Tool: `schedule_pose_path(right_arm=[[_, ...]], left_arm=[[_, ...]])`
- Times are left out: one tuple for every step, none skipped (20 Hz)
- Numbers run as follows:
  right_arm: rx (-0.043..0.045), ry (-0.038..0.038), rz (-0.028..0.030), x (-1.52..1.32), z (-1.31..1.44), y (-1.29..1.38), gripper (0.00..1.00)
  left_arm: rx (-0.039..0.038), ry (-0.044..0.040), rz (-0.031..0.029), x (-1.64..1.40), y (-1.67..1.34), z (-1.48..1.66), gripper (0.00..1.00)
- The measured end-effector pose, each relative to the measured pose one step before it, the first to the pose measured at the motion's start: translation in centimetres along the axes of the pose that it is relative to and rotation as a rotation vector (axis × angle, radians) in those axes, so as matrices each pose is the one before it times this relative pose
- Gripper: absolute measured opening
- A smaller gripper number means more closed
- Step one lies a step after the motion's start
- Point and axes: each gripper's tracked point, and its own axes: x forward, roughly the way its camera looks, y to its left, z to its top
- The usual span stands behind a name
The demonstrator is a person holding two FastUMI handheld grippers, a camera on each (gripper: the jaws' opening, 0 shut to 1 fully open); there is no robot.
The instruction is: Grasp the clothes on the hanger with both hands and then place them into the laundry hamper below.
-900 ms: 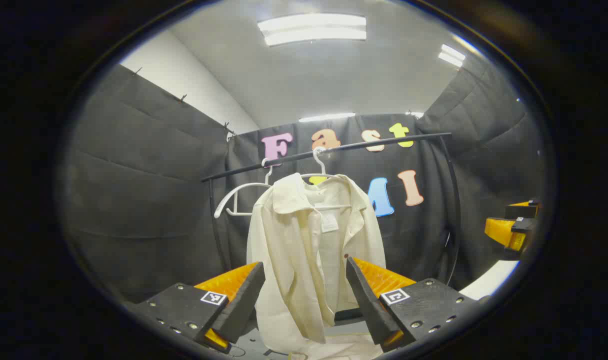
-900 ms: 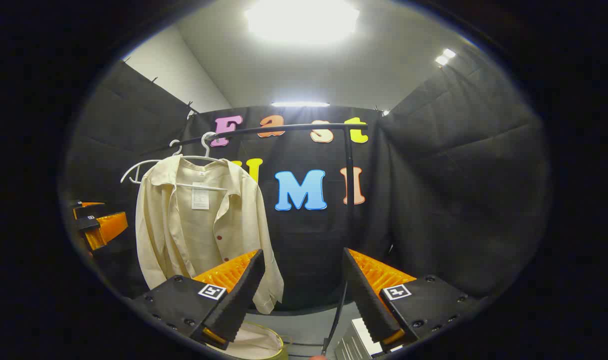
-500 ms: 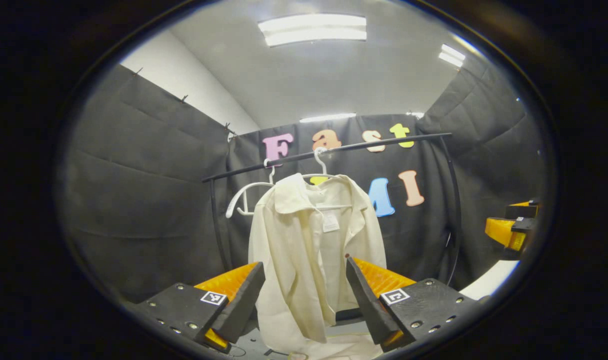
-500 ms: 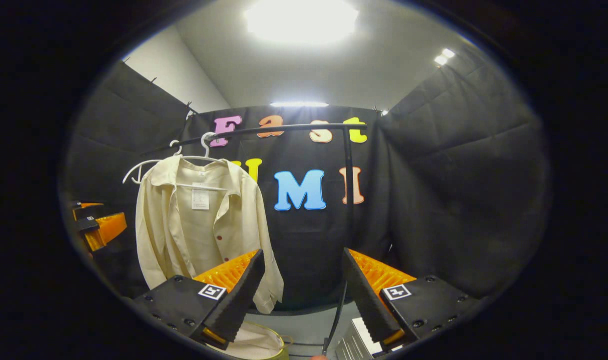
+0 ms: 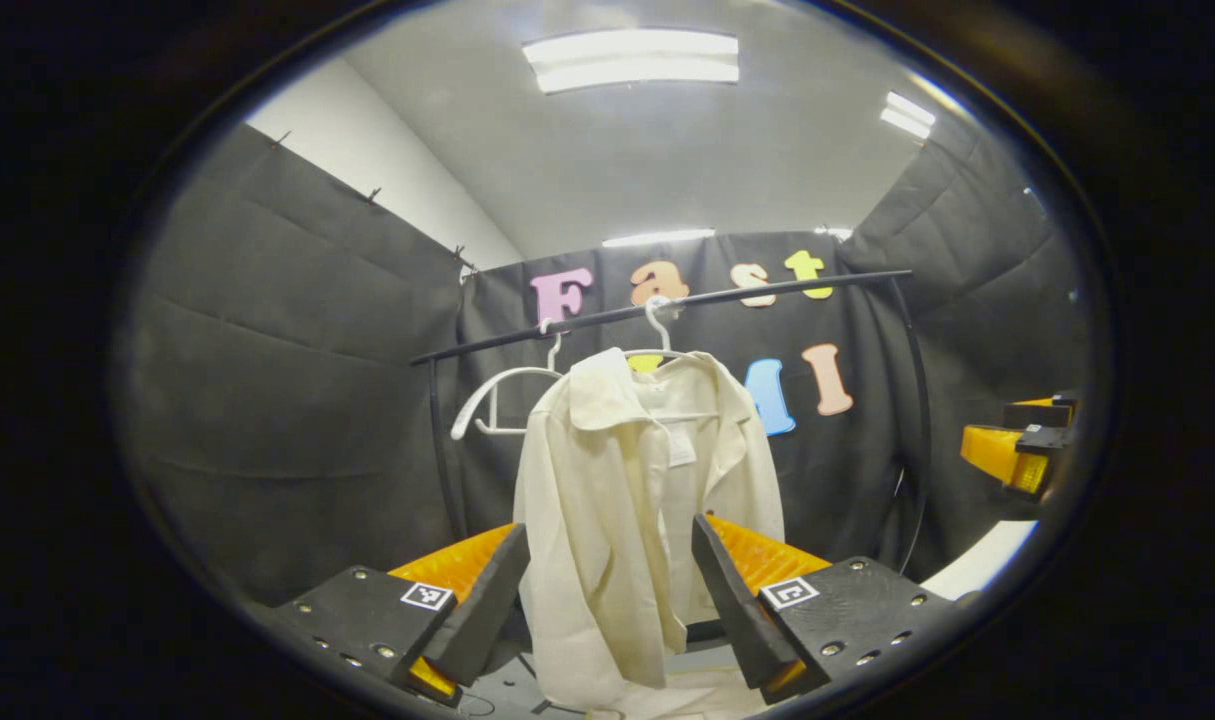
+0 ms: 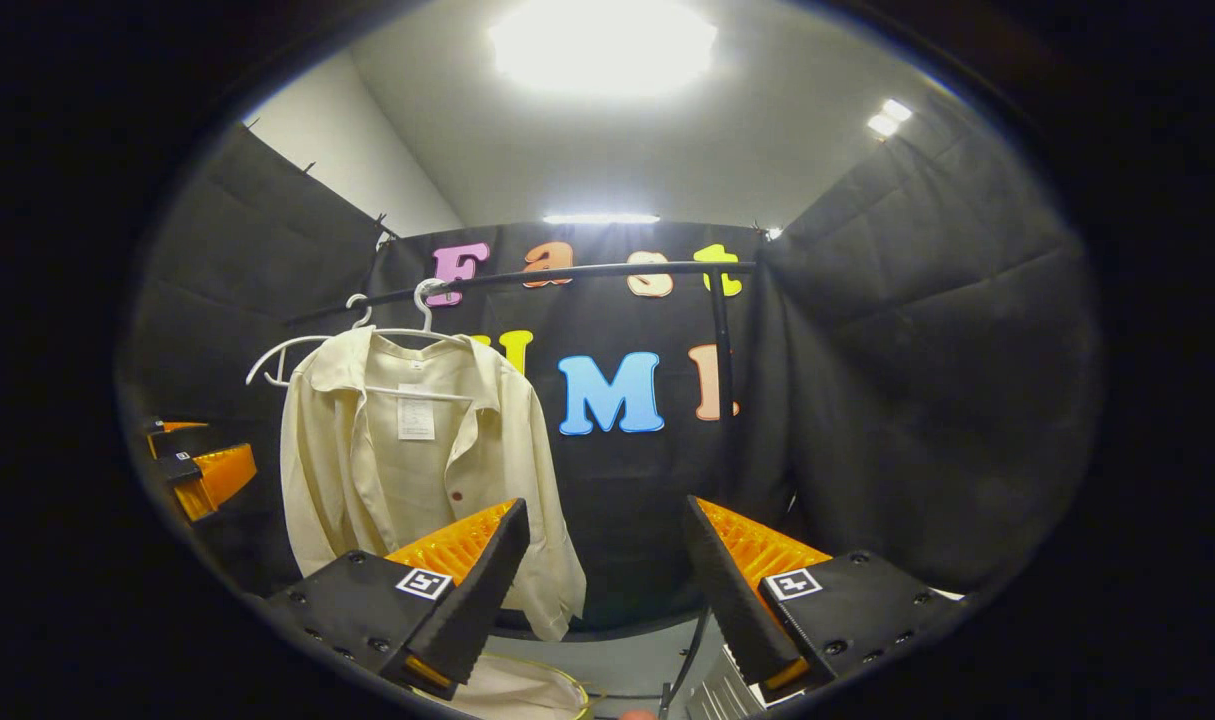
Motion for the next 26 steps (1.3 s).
schedule_pose_path(right_arm=[[-0.00483,-0.00595,0.00061,0.226,0.270,0.502,0.98],[-0.00555,-0.00432,-0.00029,0.290,0.192,0.571,0.98],[-0.00189,-0.00232,-0.00266,0.221,0.129,0.431,0.98],[0.00066,-0.00316,-0.00256,0.190,0.129,0.467,0.98],[0.00302,-0.00226,-0.00303,0.237,0.143,0.413,0.98],[0.00221,-0.00756,0.00164,0.239,0.052,0.483,0.98],[-0.00533,-0.01425,-0.00075,0.521,0.317,0.427,0.98],[-0.00557,-0.00634,-0.00124,0.506,0.196,0.225,0.98],[-0.00282,-0.00657,0.00558,0.487,0.089,0.392,0.98],[0.00054,-0.00348,0.00389,0.609,0.144,0.305,0.98],[0.00241,-0.00020,0.00505,0.517,-0.039,0.022,0.98],[0.00587,0.00306,0.00711,0.665,0.018,0.191,0.98],[0.00735,0.00194,0.01054,0.668,-0.161,0.211,0.98],[0.00598,0.00112,0.01121,0.667,-0.052,0.182,0.98],[0.00530,-0.00030,0.01387,0.747,-0.073,0.152,0.98],[0.00660,0.00239,0.01634,0.807,-0.222,0.200,0.98],[0.01167,0.00602,0.02254,0.938,-0.241,0.330,0.98],[0.01072,0.00554,0.02142,0.707,-0.138,0.322,0.98],[0.01010,0.00078,0.02120,0.784,-0.031,0.094,0.98],[0.00752,-0.00191,0.01568,0.783,0.043,0.114,0.98],[0.00743,-0.00208,0.01628,0.866,-0.010,-0.002,0.98],[0.00807,-0.00050,0.01746,0.867,-0.041,0.144,0.98],[0.00799,0.00089,0.01704,0.821,-0.159,0.151,0.98],[0.00756,0.00038,0.01494,0.862,-0.055,0.064,0.98],[0.00696,-0.00036,0.01490,0.930,-0.045,-0.012,0.98],[0.00585,0.00025,0.01605,0.925,0.012,0.065,0.98]], left_arm=[[-0.00709,-0.00253,-0.00362,0.356,0.393,-0.014,0.95],[-0.00764,-0.00198,-0.00466,0.217,0.512,-0.247,0.95],[-0.00516,-0.00188,-0.00553,0.330,0.457,0.079,0.95],[-0.00181,-0.00148,-0.00386,0.218,0.416,-0.129,0.95],[-0.00105,0.00073,-0.00596,0.473,0.449,0.035,0.96],[-0.00344,-0.00195,-0.00913,0.201,0.374,-0.102,0.95],[-0.00499,-0.00600,-0.00537,0.431,0.344,0.119,0.96],[-0.00066,-0.00236,-0.00158,0.141,0.320,0.045,0.96],[0.00678,0.00218,0.00480,0.269,0.336,-0.125,0.96],[0.00825,0.00063,0.00787,0.423,0.305,0.033,0.95],[0.00350,-0.00369,0.00626,0.300,0.136,0.208,0.95],[-0.00070,-0.00518,0.00365,0.391,-0.167,0.360,0.95],[-0.00139,-0.00503,0.00465,0.432,-0.166,0.306,0.95],[0.00073,-0.00475,0.00795,0.274,-0.273,0.140,0.96],[0.00231,-0.00733,0.01023,0.362,-0.280,0.138,0.95],[0.00338,-0.00646,0.01236,0.387,-0.142,0.253,0.96],[0.00522,-0.00265,0.01243,0.352,-0.342,0.087,0.95],[0.00561,0.00327,0.01155,0.455,-0.528,-0.175,0.95],[0.00386,0.00200,0.00773,0.540,-0.511,0.031,0.95],[0.00286,-0.00094,0.00463,0.514,-0.730,0.145,0.95],[0.00433,-0.00079,0.00514,0.555,-0.658,0.253,0.95],[0.00602,-0.00117,0.00567,0.547,-0.514,-0.032,0.95],[0.00431,0.00056,0.00717,0.623,-0.589,0.164,0.95],[-0.00066,-0.00038,0.00568,0.552,-0.466,-0.109,0.95],[-0.00338,0.00109,0.00610,0.667,-0.545,0.061,0.95],[-0.00167,0.00137,0.00700,0.659,-0.503,-0.077,0.95]])
